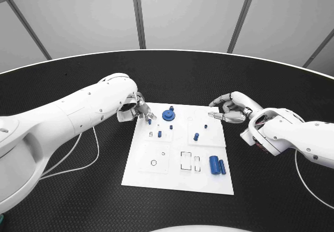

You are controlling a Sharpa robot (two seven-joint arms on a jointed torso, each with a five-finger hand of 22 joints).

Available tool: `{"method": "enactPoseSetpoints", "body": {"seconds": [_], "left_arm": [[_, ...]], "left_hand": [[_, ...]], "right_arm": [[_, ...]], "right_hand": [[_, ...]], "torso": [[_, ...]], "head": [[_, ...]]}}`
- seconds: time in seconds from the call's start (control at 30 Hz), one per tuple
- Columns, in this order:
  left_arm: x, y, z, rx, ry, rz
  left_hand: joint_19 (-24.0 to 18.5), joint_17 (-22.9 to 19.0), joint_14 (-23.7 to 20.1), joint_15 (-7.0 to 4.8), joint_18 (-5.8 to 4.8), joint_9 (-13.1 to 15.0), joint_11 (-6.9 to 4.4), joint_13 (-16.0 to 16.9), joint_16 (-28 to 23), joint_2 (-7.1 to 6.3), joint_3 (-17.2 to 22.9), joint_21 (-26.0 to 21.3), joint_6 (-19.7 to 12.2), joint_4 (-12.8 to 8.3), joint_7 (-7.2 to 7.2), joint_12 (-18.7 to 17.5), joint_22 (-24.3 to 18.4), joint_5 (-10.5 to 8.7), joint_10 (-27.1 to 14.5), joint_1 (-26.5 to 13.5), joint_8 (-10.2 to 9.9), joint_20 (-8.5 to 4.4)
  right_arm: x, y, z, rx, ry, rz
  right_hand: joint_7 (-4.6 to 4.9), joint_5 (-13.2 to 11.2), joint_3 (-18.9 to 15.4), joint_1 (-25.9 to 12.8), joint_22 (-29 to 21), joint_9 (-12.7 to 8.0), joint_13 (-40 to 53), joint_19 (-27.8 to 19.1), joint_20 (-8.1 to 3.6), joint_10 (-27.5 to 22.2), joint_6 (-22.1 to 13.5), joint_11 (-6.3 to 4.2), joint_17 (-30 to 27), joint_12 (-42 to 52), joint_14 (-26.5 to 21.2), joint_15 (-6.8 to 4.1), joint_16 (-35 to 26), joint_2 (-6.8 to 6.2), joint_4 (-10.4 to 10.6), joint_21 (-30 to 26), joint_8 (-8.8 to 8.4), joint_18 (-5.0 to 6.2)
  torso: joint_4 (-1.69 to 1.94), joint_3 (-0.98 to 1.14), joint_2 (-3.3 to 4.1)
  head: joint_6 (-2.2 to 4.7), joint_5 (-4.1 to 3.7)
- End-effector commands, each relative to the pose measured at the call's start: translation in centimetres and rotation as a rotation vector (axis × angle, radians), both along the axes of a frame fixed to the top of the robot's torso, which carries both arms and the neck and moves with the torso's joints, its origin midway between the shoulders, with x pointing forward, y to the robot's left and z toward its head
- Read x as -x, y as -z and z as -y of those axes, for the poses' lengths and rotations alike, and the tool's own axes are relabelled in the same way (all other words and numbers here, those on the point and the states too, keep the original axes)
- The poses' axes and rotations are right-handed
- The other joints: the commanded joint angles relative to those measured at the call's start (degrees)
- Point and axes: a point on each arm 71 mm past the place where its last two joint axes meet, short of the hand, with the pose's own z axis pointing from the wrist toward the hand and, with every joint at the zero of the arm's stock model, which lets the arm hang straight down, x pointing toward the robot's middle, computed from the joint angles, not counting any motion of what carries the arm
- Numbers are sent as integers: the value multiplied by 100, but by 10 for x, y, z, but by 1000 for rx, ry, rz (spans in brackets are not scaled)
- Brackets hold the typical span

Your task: Assemble the parts on the task board

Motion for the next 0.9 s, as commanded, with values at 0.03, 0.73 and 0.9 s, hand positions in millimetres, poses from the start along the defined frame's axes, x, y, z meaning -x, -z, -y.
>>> {"method": "enactPoseSetpoints", "body": {"seconds": [0.03, 0.73, 0.9], "left_arm": [[0, 0, 0, 0, 0, -1], [0, 2, 0, -6, 1, -13], [1, 4, 0, -9, 4, -20]], "left_hand": [[27, 1509, 586, -48, -7, -11, -39, -1, 35, 27, -40, 32, 34, 0, 1, 32, 3, -10, 3, 72, 46, -32], [23, 1509, 586, -69, -8, -49, -61, -25, 35, 152, 9, 36, 32, -81, -18, 24, 0, -4, 10, 280, 84, -50], [22, 1509, 586, -70, -7, -52, -62, -24, 35, 160, 13, 34, 32, -84, -18, 24, -2, -3, 11, 289, 86, -51]], "right_arm": [[0, 0, 0, 0, 0, 0], [0, 0, 0, 0, -1, -1], [0, 0, 0, 0, -1, -2]], "right_hand": [[-17, 38, 29, -23, 947, -5, 430, 305, -43, 13, 38, -7, 413, 23, 354, -48, -21, -30, 20, -25, 36, 90], [-18, 40, 38, -23, 953, -8, 432, 309, -43, 16, 43, -8, 415, 26, 355, -49, -20, -30, 25, -19, 42, 88], [-18, 40, 38, -23, 953, -8, 432, 309, -43, 16, 43, -8, 415, 26, 355, -49, -20, -30, 25, -19, 42, 88]], "torso": [[0, 1, 3], [-4, 0, 4], [1, -1, 1]], "head": [[-2, -3], [-30, -10], [-37, -20]]}}
